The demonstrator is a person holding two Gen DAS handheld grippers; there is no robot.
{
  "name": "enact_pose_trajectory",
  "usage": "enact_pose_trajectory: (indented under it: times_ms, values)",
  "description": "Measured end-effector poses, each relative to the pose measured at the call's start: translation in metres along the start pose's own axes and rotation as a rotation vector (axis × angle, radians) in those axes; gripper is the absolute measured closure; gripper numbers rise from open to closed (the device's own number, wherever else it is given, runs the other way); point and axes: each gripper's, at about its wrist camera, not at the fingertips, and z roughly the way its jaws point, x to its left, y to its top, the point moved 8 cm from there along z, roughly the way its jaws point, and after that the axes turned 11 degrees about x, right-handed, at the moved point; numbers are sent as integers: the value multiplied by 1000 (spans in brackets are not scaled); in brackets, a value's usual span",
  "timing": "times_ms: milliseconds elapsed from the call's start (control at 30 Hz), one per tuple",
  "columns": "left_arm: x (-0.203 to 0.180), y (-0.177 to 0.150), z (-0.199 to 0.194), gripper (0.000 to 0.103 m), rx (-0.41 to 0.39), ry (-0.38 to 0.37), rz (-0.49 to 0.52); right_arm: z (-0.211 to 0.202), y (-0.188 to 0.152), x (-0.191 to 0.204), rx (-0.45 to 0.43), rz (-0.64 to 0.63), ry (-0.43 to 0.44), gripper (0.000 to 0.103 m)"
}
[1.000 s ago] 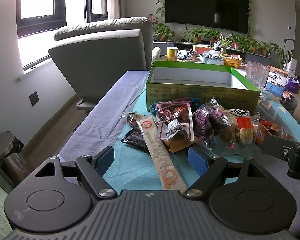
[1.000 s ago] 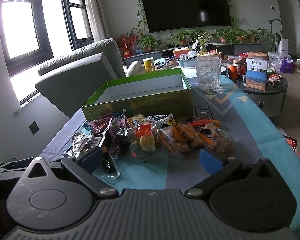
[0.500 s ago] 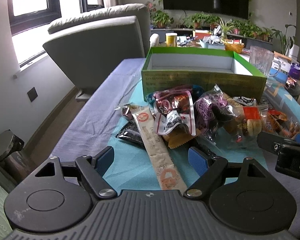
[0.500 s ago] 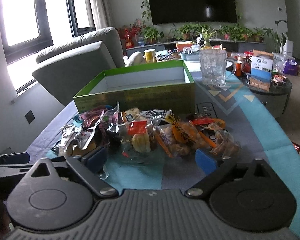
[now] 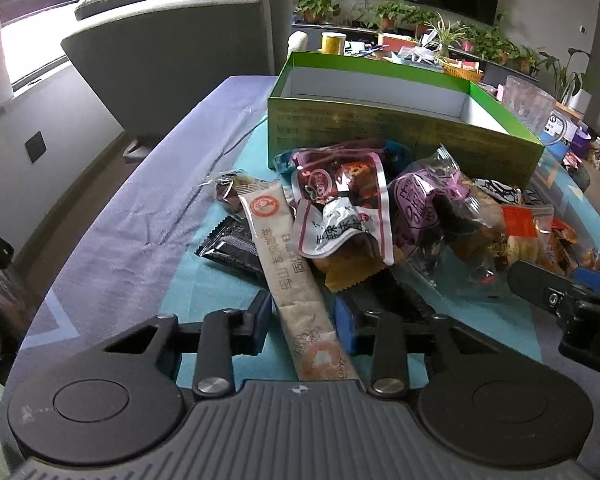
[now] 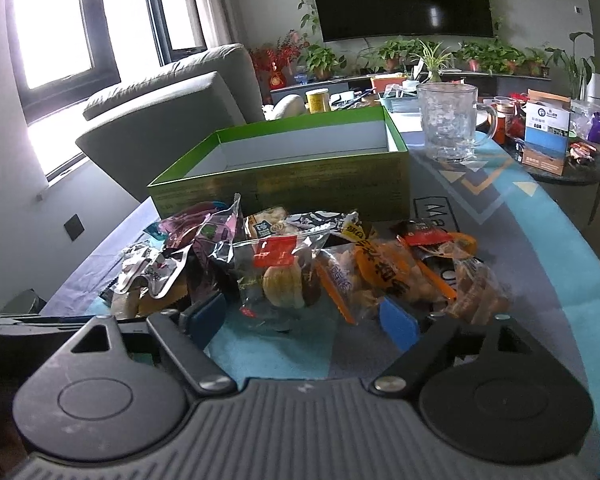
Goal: Organize snacks
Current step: 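Grasp the long beige snack stick with the left gripper while the right grasps a clear cookie bag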
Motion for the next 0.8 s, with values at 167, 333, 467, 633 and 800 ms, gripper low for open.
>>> enact_pose_trajectory:
  times_ms: [167, 333, 467, 633, 800]
  values:
    - [5, 3, 2, 72, -15, 1, 2, 5, 4, 4, -9, -32, -8, 56]
    - [8, 4, -1, 74, -35, 0, 23, 13, 9, 12, -13, -86, -30, 56]
    - [11, 5, -5, 77, -62, -2, 35, 21, 12, 16, -11, -125, -62, 56]
    - [16, 4, -7, 79, -76, -10, 27, 28, 13, 21, -9, -179, -110, 56]
    - [17, 3, -15, 82, -105, -15, 24, 26, 9, 28, -7, -225, -117, 56]
